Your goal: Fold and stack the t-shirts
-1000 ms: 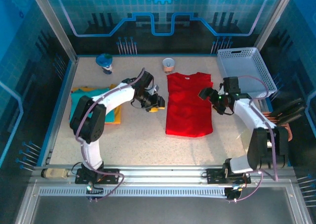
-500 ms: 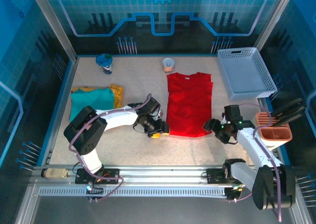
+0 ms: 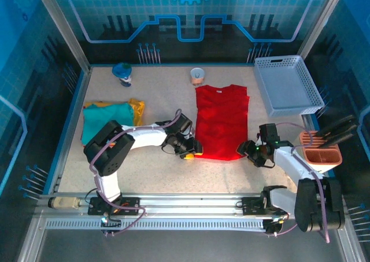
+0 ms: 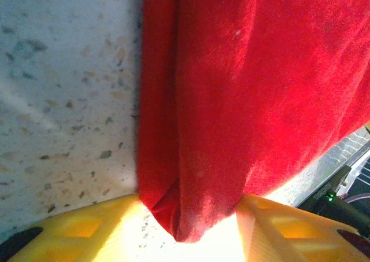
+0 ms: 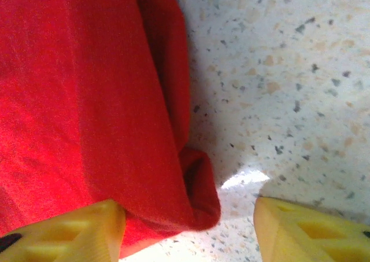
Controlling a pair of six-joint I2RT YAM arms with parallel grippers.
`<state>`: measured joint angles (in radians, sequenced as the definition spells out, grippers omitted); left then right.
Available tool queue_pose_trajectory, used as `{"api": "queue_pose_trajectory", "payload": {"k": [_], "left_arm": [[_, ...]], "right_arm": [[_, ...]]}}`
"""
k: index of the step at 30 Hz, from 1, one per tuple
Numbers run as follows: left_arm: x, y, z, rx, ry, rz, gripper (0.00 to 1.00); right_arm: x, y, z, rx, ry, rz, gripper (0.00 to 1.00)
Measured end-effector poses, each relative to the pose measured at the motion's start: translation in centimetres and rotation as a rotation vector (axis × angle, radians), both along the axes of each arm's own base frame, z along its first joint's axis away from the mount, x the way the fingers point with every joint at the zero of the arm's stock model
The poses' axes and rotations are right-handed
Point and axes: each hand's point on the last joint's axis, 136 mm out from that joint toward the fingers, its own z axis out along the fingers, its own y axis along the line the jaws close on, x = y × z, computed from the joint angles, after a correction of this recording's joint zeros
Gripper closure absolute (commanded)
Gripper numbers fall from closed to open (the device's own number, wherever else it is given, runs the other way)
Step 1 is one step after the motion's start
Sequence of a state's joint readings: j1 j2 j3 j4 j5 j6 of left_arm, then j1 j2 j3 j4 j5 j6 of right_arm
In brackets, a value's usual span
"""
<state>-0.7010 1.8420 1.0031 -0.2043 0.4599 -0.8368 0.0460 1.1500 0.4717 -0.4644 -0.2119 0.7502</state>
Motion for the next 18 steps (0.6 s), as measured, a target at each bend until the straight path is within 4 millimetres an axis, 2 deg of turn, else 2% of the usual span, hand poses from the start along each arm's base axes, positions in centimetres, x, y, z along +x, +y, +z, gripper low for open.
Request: {"api": "queue_pose_trajectory", "payload": {"k": [6,9,14,18], "left_arm": [[0.5,-0.2,-0.3,0.027,0.003,0.002,0.70],[0.8,-0.3,-0.5,0.046,0.006,-0.003,0.79],[1.9,-0.7,0.0,0.059,-0.033,-0.013,1.00],[2.1,-0.5,0.0,0.073,-0.047,-0.017,1.00]], "right_arm": [[0.0,0.0,-0.3,-0.011,0.007,0.003,0.56],[0.3,0.4,-0.1,-0.006,-0.011,0.018,0.66],[0.4,0.4,0.1,-0.011,-0.024,0.029,0.81],[0.4,0.4,0.6,-0.016,-0.045,0.034,0.95]]}}
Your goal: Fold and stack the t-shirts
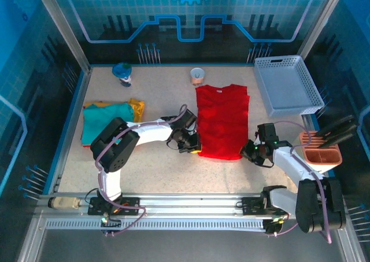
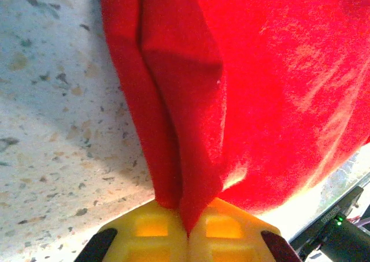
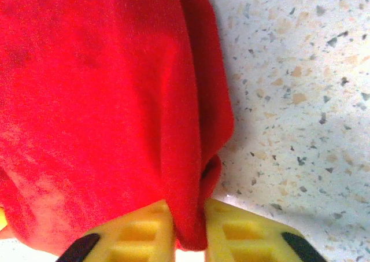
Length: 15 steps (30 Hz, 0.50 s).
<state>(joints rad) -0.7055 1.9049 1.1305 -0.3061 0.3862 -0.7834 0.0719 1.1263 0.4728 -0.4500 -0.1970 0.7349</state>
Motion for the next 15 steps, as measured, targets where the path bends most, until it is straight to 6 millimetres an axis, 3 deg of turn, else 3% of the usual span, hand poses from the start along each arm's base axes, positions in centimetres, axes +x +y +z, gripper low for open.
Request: {"api": "queue_pose_trajectory", "payload": {"k": [2,15], "left_arm": [[-0.1,0.2,-0.1,0.006,0.004,0.001,1.00],[-4.4,2.9,1.8,-0.022,-0.007,0.018,1.00]], "right_arm": [[-0.1,0.0,0.1,-0.004,-0.004,0.004,1.00],[-2.5,1.2,1.5,0.036,0.012,0.065,1.00]]}}
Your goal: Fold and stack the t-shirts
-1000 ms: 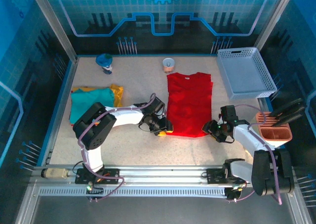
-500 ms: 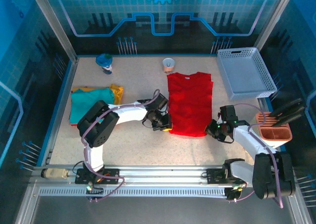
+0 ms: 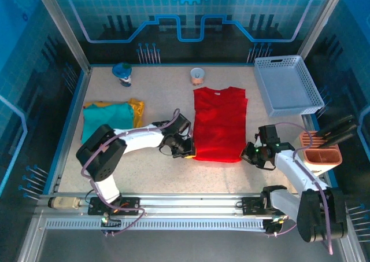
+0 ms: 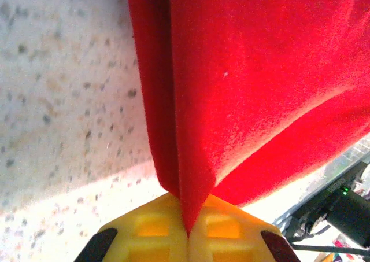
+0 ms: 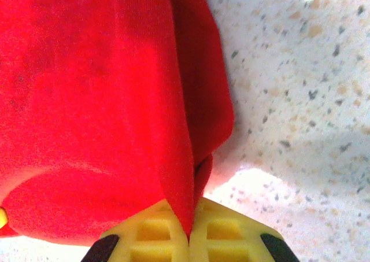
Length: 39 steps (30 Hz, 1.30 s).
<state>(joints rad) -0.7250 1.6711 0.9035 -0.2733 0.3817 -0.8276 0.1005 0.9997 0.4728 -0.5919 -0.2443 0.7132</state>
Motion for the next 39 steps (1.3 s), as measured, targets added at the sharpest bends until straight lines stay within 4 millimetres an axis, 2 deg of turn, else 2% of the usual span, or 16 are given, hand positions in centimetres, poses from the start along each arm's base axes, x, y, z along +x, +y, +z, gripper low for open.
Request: {"api": "queue_pose_trajectory", "payload": {"k": [10,14,23,29,30,31,33,36,37,39], "left_arm": [[-5.9,2.0,-1.7,0.037,0.050,0.057,1.00],[-7.6,2.4,-1.4,0.026,0.049,0.083,1.00],[-8.9,1.5,1.6,-0.045,0.002,0.110,1.00],[-8.6,2.2,1.2,-0.015,-0.001,0.138,1.00],[-8.5,2.3,1.0,-0.009,0.002,0.139,1.00],[-8.5,2.4,0.7,0.001,0.007,0.142,1.00],[-8.5,2.6,-0.1,0.026,0.020,0.143,1.00],[-8.5,3.2,-1.2,0.065,0.041,0.149,1.00],[-8.4,3.3,-1.5,0.073,0.044,0.149,1.00],[-8.3,3.4,-1.6,0.077,0.043,0.147,1.00]], "right_arm": [[-3.6,3.6,0.4,0.009,0.046,0.159,1.00],[-5.0,3.7,0.6,0.005,0.054,0.167,1.00],[-6.8,3.2,1.1,-0.023,0.092,0.172,1.00],[-6.4,3.5,1.3,-0.020,0.098,0.166,0.95],[-6.4,3.5,1.2,-0.023,0.108,0.168,0.93],[-6.3,3.6,1.1,-0.029,0.122,0.169,0.83],[-6.1,3.7,1.1,-0.041,0.146,0.173,0.52],[-5.2,3.8,1.6,-0.059,0.133,0.179,0.16],[-4.9,3.8,1.9,-0.063,0.120,0.176,0.07],[-4.7,3.6,2.4,-0.070,0.098,0.173,0.05]]}}
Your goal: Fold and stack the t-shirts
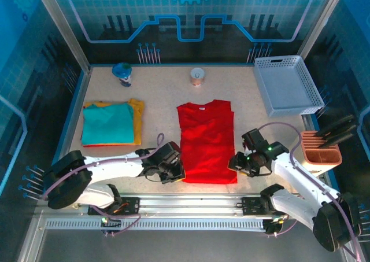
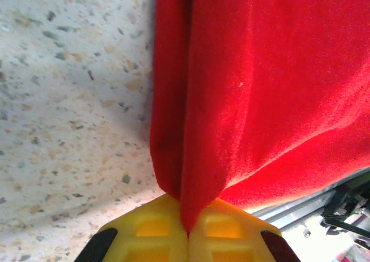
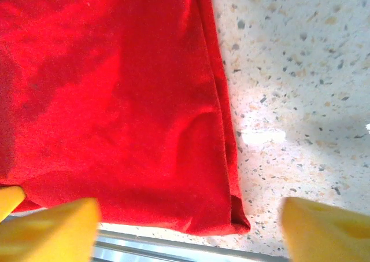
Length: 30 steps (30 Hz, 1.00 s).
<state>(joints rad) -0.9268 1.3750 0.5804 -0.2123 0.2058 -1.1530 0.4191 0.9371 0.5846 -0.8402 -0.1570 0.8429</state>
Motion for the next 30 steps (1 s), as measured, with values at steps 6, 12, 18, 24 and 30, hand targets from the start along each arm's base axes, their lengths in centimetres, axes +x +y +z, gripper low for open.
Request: {"api": "queue_pose_trajectory", "payload": {"k": [6,12,18,24,30], "left_arm": [[0.0,0.1,-0.2,0.006,0.003,-0.002,1.00],[-0.1,0.1,-0.6,0.014,0.013,-0.004,1.00],[-0.1,0.1,-0.5,0.014,0.013,-0.004,1.00],[-0.2,0.1,-0.5,0.011,0.015,-0.005,1.00],[-0.1,-0.1,-0.4,0.005,0.011,-0.006,1.00]], "right_arm": [[-0.9,-0.5,0.2,0.007,-0.021,-0.015,0.24],[-3.9,-0.6,-2.8,-0.003,0.071,0.000,0.35],[-5.0,0.5,-4.4,-0.011,0.115,0.045,0.42],[-4.2,1.6,-4.9,0.001,0.103,0.045,0.58],[-3.6,2.2,-5.1,0.019,0.079,0.044,0.87]]}}
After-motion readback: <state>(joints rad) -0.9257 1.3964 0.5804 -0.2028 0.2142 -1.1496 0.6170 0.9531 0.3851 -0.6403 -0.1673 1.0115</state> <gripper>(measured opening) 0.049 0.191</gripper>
